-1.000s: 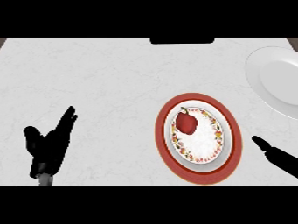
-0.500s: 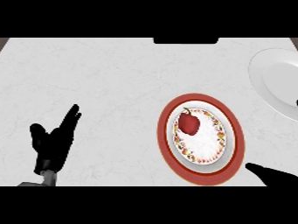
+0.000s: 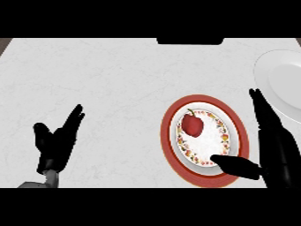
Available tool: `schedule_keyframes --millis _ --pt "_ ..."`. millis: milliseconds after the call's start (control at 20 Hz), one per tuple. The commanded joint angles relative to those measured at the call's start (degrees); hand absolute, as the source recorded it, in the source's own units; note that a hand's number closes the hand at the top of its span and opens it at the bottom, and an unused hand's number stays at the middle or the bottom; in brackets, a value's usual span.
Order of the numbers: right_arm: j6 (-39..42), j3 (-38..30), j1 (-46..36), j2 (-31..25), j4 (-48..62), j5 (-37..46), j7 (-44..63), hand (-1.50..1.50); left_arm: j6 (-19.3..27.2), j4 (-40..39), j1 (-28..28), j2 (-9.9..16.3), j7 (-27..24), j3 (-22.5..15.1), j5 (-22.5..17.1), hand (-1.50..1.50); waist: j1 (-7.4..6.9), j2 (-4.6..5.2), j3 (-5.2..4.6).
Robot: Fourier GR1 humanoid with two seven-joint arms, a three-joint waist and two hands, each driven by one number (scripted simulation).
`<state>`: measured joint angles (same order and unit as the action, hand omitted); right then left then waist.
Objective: Pick the bell pepper from the plate and place it in the plate
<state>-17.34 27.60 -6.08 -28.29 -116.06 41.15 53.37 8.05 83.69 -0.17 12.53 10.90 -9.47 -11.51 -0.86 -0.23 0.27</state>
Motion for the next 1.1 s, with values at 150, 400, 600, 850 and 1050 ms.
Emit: schedule_keyframes --millis 150,400,600,850,1050 --pt "7.0 3.0 -6.9 9.6 7.4 3.0 6.0 -1.50 -0.8 -1.9 0.5 -2.4 0.6 -0.9 0.6 0.00 0.48 0.30 -0.30" --pt "5.5 3.7 -6.5 16.2 12.6 5.6 4.7 -1.50 -2.1 -1.9 0.2 -1.6 0.9 1.5 0.5 0.00 0.67 0.24 -0.28" --pt "2.3 3.6 -5.9 18.9 18.0 8.5 0.3 -1.50 -3.5 -1.1 2.2 -1.9 0.6 1.5 0.2 0.00 0.60 0.23 -0.27" --pt "4.7 4.3 -4.9 20.0 20.3 14.0 4.1 -1.50 -3.5 -2.0 -0.6 -1.7 2.7 3.5 -0.1 0.00 0.90 0.24 -0.29" --pt "7.0 0.0 -5.5 19.9 20.1 13.7 2.9 -1.50 -4.5 -1.8 0.6 -2.1 1.0 3.9 0.6 0.00 0.95 0.22 -0.28"
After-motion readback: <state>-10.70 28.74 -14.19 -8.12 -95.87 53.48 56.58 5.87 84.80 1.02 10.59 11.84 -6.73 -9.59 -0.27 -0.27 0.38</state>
